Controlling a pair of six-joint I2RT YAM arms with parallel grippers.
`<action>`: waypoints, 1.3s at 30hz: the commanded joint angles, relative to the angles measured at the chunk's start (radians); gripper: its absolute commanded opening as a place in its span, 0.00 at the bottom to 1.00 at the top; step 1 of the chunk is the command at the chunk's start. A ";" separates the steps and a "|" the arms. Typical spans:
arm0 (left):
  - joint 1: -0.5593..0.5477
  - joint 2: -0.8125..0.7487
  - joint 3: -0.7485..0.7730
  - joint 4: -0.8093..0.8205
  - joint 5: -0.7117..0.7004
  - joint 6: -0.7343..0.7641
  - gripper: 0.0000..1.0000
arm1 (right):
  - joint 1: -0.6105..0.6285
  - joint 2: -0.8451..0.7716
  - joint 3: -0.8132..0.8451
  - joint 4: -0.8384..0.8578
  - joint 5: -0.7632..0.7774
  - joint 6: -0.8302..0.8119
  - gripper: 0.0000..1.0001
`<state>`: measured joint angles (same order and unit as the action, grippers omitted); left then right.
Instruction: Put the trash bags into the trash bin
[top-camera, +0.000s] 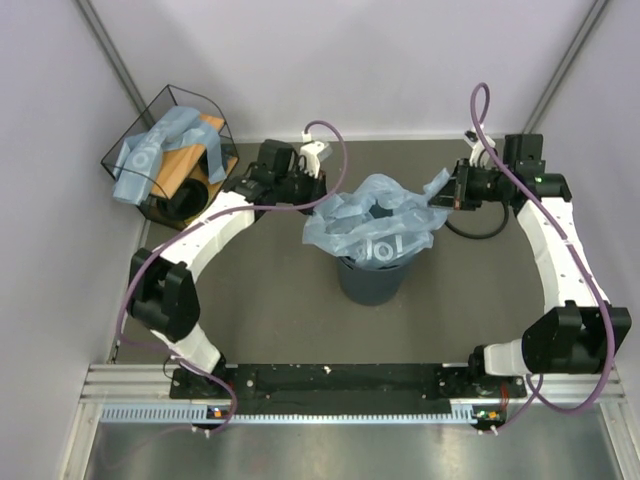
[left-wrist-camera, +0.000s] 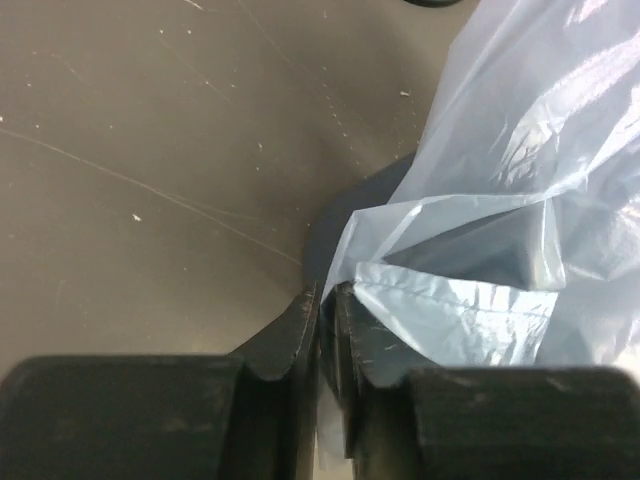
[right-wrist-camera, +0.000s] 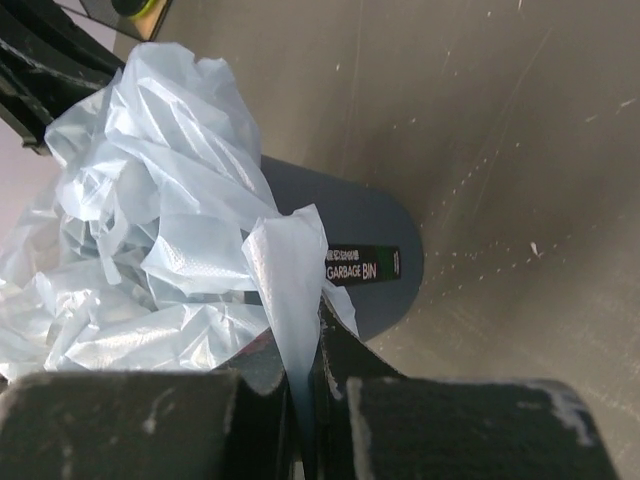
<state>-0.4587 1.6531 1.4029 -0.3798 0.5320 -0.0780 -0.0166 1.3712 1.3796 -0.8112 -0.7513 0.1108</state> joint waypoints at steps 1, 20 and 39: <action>0.074 -0.058 0.070 -0.035 0.135 -0.023 0.32 | -0.006 -0.027 -0.004 0.043 -0.033 0.017 0.00; -0.329 -0.302 0.192 -0.208 -0.007 0.458 0.83 | -0.006 -0.089 0.007 0.041 -0.046 0.043 0.00; -0.531 -0.295 0.098 -0.094 -0.090 0.477 0.00 | -0.005 -0.127 0.016 0.008 -0.043 0.047 0.00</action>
<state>-0.9642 1.4742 1.5356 -0.5770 0.3618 0.4133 -0.0166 1.2884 1.3682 -0.8009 -0.7834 0.1612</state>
